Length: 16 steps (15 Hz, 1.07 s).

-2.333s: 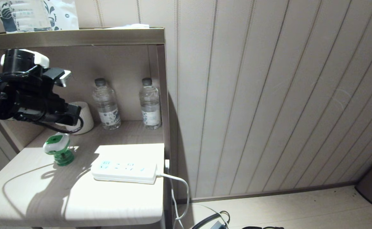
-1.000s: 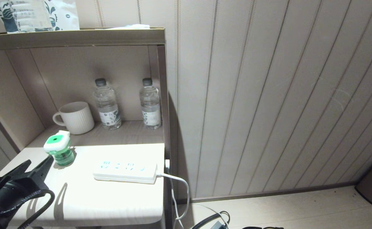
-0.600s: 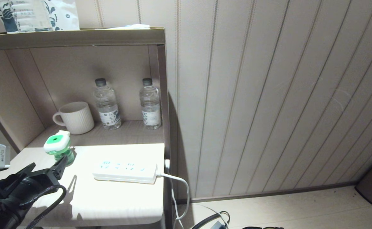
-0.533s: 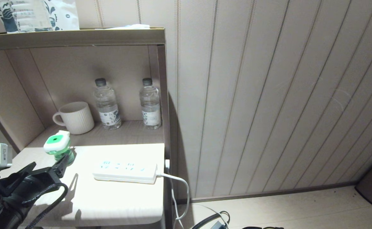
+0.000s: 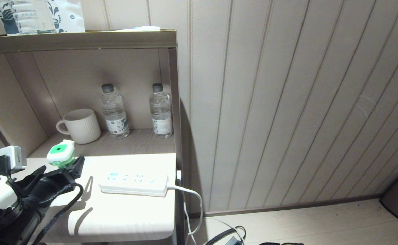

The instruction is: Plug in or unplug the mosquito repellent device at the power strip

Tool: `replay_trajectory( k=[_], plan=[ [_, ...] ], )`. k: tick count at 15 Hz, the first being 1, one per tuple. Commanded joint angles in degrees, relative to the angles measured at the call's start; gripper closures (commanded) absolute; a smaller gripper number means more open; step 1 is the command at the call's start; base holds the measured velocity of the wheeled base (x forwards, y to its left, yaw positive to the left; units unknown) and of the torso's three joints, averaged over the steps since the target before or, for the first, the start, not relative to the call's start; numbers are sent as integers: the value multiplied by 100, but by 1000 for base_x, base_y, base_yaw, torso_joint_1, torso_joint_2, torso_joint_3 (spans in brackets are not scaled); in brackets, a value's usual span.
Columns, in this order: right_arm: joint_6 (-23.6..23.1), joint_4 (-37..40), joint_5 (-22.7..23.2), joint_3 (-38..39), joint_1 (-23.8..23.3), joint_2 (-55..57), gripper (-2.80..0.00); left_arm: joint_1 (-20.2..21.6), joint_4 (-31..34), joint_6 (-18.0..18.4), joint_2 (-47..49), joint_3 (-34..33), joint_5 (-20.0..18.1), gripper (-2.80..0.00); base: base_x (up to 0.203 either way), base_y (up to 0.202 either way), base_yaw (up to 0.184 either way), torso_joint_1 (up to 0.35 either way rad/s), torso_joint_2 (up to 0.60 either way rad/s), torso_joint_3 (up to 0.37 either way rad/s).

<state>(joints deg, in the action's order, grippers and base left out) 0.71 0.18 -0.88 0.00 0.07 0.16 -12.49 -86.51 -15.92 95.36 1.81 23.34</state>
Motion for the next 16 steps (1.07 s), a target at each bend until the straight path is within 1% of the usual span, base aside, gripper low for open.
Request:
replay_trajectory(
  k=[1,3,6,9,14,16],
  plan=[
    [0,-1,0,0,10,2,0,107,-57,-10,150,79,13,-280,0,0,0,0,0,0],
    [0,-1,0,0,1,2,0,241,-59,-39,321,270,13,-280,0,0,0,0,0,0],
    [0,-1,0,0,1,2,0,286,-20,-40,519,589,11,-280,0,0,0,0,0,0],
    [0,-1,0,0,1,2,0,315,-40,-34,604,686,4,-280,0,0,0,0,0,0],
    [0,-1,0,0,1,2,0,561,-20,12,799,923,-4,-280,0,0,0,0,0,0],
    [0,-1,0,0,9,2,0,599,3,29,860,1014,-11,-280,0,0,0,0,0,0]
  ],
)
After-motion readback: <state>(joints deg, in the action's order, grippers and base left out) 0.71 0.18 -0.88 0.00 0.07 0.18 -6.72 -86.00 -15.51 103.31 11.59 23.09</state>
